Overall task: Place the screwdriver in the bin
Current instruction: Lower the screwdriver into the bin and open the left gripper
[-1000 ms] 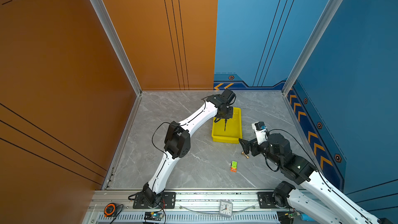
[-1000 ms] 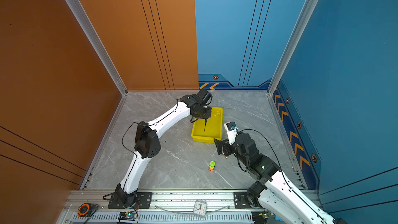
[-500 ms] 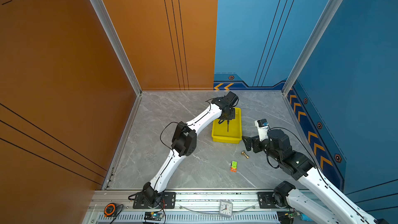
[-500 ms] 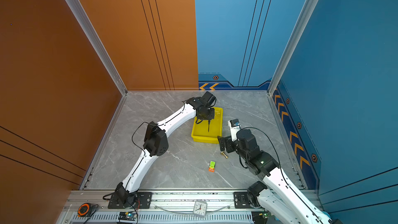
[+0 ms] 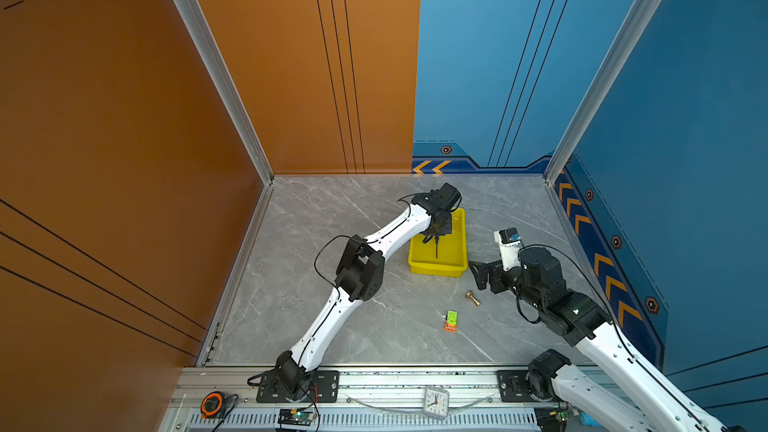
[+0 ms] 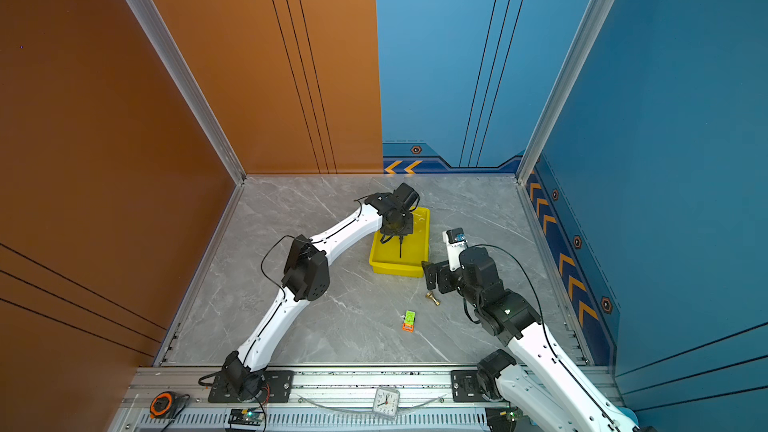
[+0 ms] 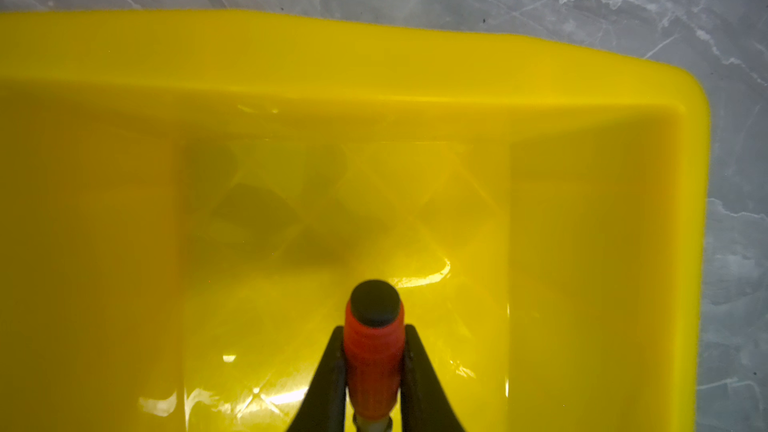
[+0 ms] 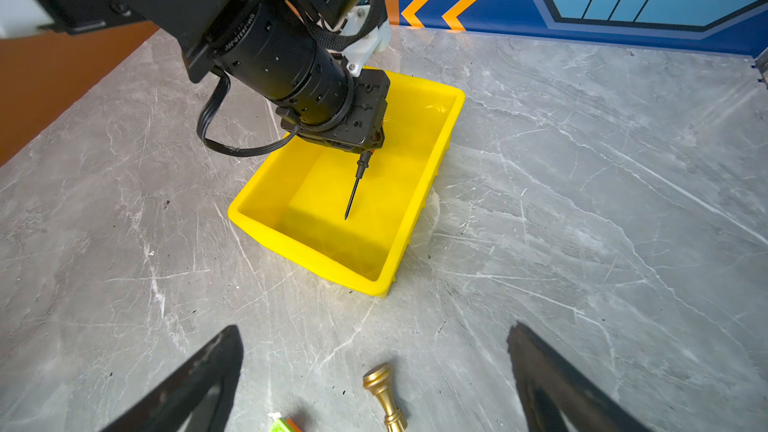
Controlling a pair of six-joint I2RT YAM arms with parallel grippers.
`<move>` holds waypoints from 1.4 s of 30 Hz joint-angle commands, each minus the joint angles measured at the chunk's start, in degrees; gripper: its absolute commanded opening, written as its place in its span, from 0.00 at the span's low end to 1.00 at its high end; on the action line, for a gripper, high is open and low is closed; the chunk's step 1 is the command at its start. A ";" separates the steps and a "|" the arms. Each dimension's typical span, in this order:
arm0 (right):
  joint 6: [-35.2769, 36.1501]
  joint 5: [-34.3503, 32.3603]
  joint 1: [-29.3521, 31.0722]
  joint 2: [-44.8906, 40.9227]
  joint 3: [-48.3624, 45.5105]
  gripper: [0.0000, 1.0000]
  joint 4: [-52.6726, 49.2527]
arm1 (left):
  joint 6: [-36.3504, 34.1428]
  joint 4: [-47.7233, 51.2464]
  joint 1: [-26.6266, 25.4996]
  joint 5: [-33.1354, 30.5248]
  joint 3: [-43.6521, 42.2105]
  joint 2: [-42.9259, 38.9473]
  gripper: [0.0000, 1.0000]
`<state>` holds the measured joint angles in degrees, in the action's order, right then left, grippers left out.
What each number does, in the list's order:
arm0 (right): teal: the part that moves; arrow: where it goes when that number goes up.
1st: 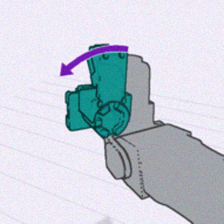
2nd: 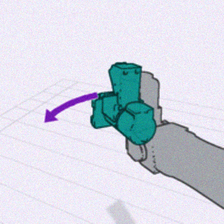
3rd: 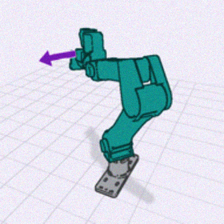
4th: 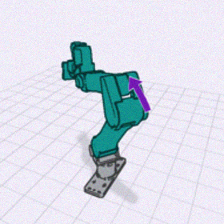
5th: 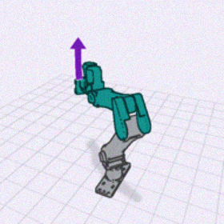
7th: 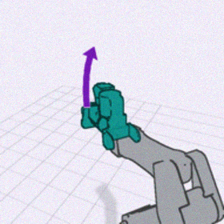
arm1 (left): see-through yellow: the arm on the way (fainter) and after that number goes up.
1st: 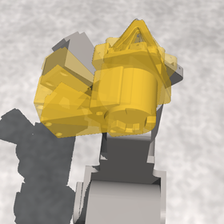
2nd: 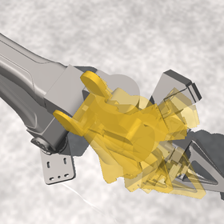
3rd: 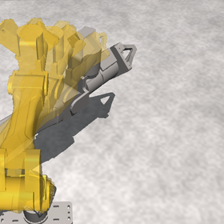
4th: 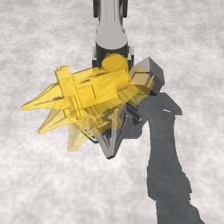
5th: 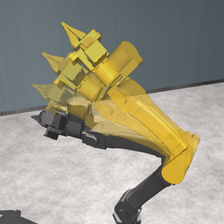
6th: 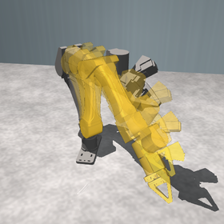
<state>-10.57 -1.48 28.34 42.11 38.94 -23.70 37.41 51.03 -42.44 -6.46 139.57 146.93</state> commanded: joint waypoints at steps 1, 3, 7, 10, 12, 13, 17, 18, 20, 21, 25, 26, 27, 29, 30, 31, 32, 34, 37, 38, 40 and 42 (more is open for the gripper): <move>0.61 1.45 -0.86 -0.34 0.46 1.00 -1.09 | 0.73 0.87 -0.37 -2.19 0.01 1.64 0.01; 0.95 2.27 -1.33 -0.52 0.47 1.00 -1.10 | 0.91 0.84 -0.26 -2.24 0.32 2.27 0.01; 2.21 5.15 -1.96 -0.16 0.08 1.00 -1.07 | 1.13 0.88 -0.09 -2.27 0.90 3.35 0.01; 3.05 7.15 -1.97 0.55 -0.13 1.00 -1.00 | 1.34 0.89 0.01 -2.26 0.86 3.93 0.04; 3.28 7.52 -1.97 0.99 -0.18 1.00 -0.74 | 1.27 0.88 -0.04 -2.38 0.61 4.25 0.06; 3.42 7.54 -1.97 1.21 -0.12 1.00 -0.65 | 1.27 0.91 -0.10 -2.41 0.46 4.40 0.06; 3.59 7.54 -1.97 1.51 0.26 1.00 -0.39 | 1.18 0.86 -0.10 -3.03 -0.74 4.50 0.07; 3.55 7.55 -1.97 1.50 0.26 1.00 -0.38 | 1.22 0.90 -0.09 -3.11 -0.83 4.58 0.08; 3.62 7.38 -1.97 1.33 0.19 1.00 -0.47 | 1.26 0.91 -0.05 -3.14 -0.88 4.68 0.10; 3.59 7.37 -1.97 1.16 0.17 1.00 -0.47 | 1.27 0.84 -0.10 -3.14 -0.88 4.75 0.11; 3.41 7.13 -1.97 0.54 0.09 1.00 -0.47 | 1.38 0.89 -0.10 -3.18 -0.73 4.68 0.16; 3.43 7.02 -2.03 0.45 0.13 1.00 -0.55 | 1.35 0.86 -0.10 -3.19 -0.77 4.60 0.18; 3.42 6.97 -2.00 0.36 0.21 1.00 -0.55 | 1.40 0.88 -0.10 -3.17 -0.63 4.46 0.20; 3.42 6.77 -2.06 0.17 0.34 1.00 -0.65 | 1.40 0.91 -0.10 -3.32 -0.53 4.09 0.26; 3.45 6.69 -2.06 0.08 0.34 1.00 -0.69 | 1.22 0.88 -0.10 -3.38 -0.47 3.83 0.29; 3.40 6.66 -2.06 -0.08 0.35 1.00 -0.65 | 1.10 0.89 -0.10 -3.58 -0.28 3.51 0.32; 3.49 6.57 -2.06 -0.16 0.35 1.00 -0.55 | 1.02 0.86 -0.10 -3.69 -0.20 3.16 0.34; 3.71 6.57 -2.06 -0.24 0.44 1.00 -0.55 | 0.62 0.87 -0.09 -3.82 0.06 2.44 0.39; 3.85 6.42 -2.07 -0.55 0.42 1.00 -0.60 | 0.39 0.85 -0.08 -3.61 0.43 1.06 0.46; 3.87 6.32 -2.13 -0.84 0.44 1.00 -0.47 | 0.32 0.87 -0.19 -3.48 0.51 0.46 0.47; 3.85 5.99 -2.14 -1.26 0.44 1.00 -0.47 | -0.17 0.90 -0.48 -3.47 0.47 -0.88 0.52; 3.80 5.49 -2.15 -1.76 0.28 1.00 -0.48 | -0.79 0.83 -0.88 -3.60 -0.07 -2.61 0.54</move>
<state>-7.44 4.73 26.55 41.41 38.94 -23.66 37.98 50.92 -42.50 -9.02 139.52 149.42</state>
